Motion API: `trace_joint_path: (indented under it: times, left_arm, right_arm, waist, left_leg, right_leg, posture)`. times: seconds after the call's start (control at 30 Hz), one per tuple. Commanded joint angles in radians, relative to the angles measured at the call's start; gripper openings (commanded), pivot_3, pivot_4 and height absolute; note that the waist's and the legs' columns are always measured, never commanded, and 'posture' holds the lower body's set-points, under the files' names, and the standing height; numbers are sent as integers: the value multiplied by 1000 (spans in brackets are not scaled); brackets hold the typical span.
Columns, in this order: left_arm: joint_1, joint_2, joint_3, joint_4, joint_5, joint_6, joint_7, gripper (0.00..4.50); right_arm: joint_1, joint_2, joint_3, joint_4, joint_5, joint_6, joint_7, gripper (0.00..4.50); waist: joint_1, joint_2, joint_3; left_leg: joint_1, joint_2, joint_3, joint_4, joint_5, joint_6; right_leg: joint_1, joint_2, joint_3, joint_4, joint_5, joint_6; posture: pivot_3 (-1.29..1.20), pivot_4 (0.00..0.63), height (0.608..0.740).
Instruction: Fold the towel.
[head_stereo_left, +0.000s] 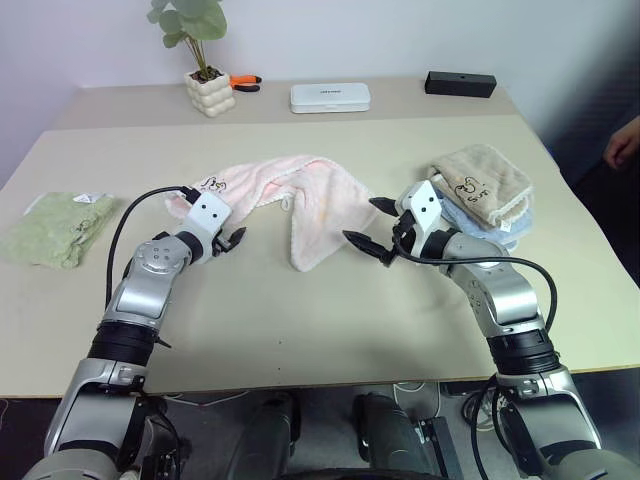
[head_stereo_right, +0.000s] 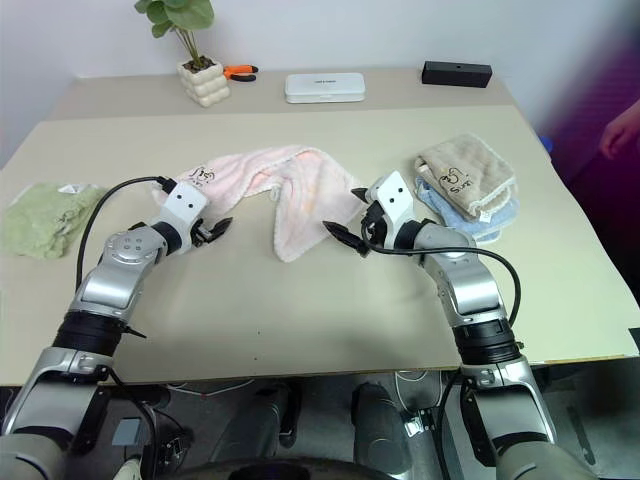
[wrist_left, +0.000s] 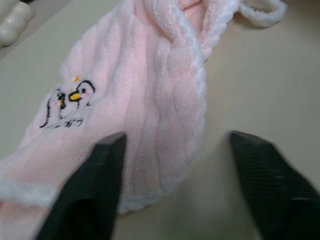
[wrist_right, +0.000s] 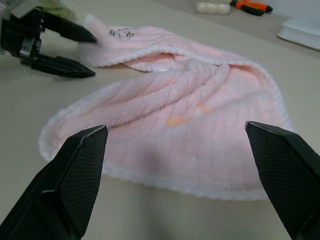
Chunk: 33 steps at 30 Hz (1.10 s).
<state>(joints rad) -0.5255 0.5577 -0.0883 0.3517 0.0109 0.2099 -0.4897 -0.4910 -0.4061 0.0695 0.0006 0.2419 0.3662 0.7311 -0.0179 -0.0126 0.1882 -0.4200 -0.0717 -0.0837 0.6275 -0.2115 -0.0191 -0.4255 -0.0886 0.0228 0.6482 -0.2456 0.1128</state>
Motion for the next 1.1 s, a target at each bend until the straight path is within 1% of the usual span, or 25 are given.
trace_joint_path:
  times: [0.03, 0.07, 0.1, 0.13, 0.3, 0.37, 0.43, 0.47, 0.53, 0.7, 0.83, 0.93, 0.97, 1.0, 1.1]
  left_arm:
    - [-16, 5, 32, 34, 5, -48, 1, 1145]
    - [-16, 6, 34, 35, 4, -56, 1, 786]
    - [-13, 7, 40, 30, 1, -60, 5, 159]
    - [-9, 8, 46, 22, -3, -66, 7, 38]
    - [26, 15, 93, -49, -14, -68, 22, 38]
    - [108, 24, 164, -198, -73, -58, 6, 38]
    - [168, 30, 203, -302, -104, -37, -3, 38]
    - [182, 32, 206, -324, -104, -27, -2, 38]
    - [233, 39, 222, -385, -104, -1, 2, 38]
    - [316, 40, 255, -481, -115, 48, 7, 38]
    - [343, 39, 264, -519, -119, 70, 10, 38]
    - [364, 42, 270, -546, -120, 87, 11, 0]
    - [370, 43, 272, -551, -121, 91, 10, 0]
    - [374, 43, 274, -555, -122, 94, 9, 0]
    - [385, 51, 277, -561, -122, 99, 1, 0]
  right_arm:
    - [-1, -1, -11, -48, 16, 2, -1, 4500]
    - [-1, -1, -10, -49, 16, 2, -1, 4500]
    - [-7, -1, -9, -44, 14, 1, -1, 4500]
    - [-16, 1, -8, -36, 11, -1, -1, 4500]
    - [-81, 3, 3, 21, -15, -2, -10, 4500]
    - [-198, 19, 15, 187, -64, 51, -66, 4500]
    - [-281, 35, 14, 322, -88, 92, -104, 4500]
    - [-301, 39, 12, 360, -92, 99, -109, 4500]
    - [-375, 58, -5, 503, -98, 95, -134, 4500]
    - [-498, 88, -10, 788, -125, 32, -150, 4500]
    - [-546, 105, -17, 922, -137, -11, -147, 4500]
    - [-570, 118, -35, 973, -132, -30, -138, 3684]
    - [-575, 121, -41, 982, -129, -33, -136, 3160]
    - [-580, 123, -47, 991, -129, -38, -135, 2736]
    - [-587, 123, -60, 997, -129, -49, -127, 1093]
  waist:
    - [-1, 0, 0]
    - [0, 0, 0]
    - [0, 0, 0]
    - [2, 0, 0]
    - [-1, 0, 0]
    - [-10, 0, 0]
    - [-18, 0, 0]
    - [-18, 0, 0]
    - [-15, 0, 0]
    - [-17, 0, 0]
    - [-20, 0, 0]
    - [-27, 0, 0]
    - [-27, 0, 0]
    - [-27, 0, 0]
    - [-26, 0, 0]
  left_leg:
    - [0, 0, 0, 0, 0, 0]
    - [0, 0, 0, 0, 0, 0]
    - [0, 0, 0, 0, 0, 0]
    - [0, 0, 0, 0, 0, 0]
    - [0, 0, 0, 0, 0, 0]
    - [0, 0, 0, 0, 0, 0]
    - [0, 0, 1, 0, 0, 0]
    - [0, 0, 0, -1, 0, 0]
    - [0, 0, 0, -1, 0, 0]
    - [0, -1, 0, -1, 0, 0]
    - [0, -1, 0, -1, 0, 0]
    - [0, -1, 0, -1, 0, 0]
    - [0, 0, 0, -1, 0, 0]
    - [0, 0, 0, -1, 0, 0]
    - [0, 0, 0, -1, 0, 0]
  right_leg:
    - [0, 0, 0, 0, 0, 0]
    - [0, 0, 0, 0, 0, 0]
    - [0, 0, 0, 0, 0, 0]
    - [0, 0, 0, 0, 0, 0]
    - [0, 0, 0, 0, 0, 0]
    - [-1, 0, 1, 0, 0, 0]
    - [-1, 0, 1, 1, 0, 0]
    - [-1, 0, 1, 1, 0, 0]
    - [-1, 0, 1, 1, 0, 0]
    - [-1, -1, 1, 0, 0, 0]
    - [-1, -1, 1, 0, 0, 0]
    - [-1, 0, 1, 1, 0, 0]
    - [-1, 0, 1, 1, 0, 0]
    - [-1, 0, 1, 1, 0, 0]
    - [-1, 0, 1, 1, 0, 0]
  posture:
    - [0, 150, 729]
    - [0, 150, 729]
    - [0, 150, 729]
    - [0, 150, 729]
    - [0, 150, 729]
    - [0, 150, 729]
    - [0, 150, 729]
    - [0, 150, 729]
    - [0, 150, 729]
    - [0, 150, 729]
    - [0, 150, 729]
    - [0, 150, 729]
    - [0, 150, 729]
    - [0, 150, 729]
    - [0, 150, 729]
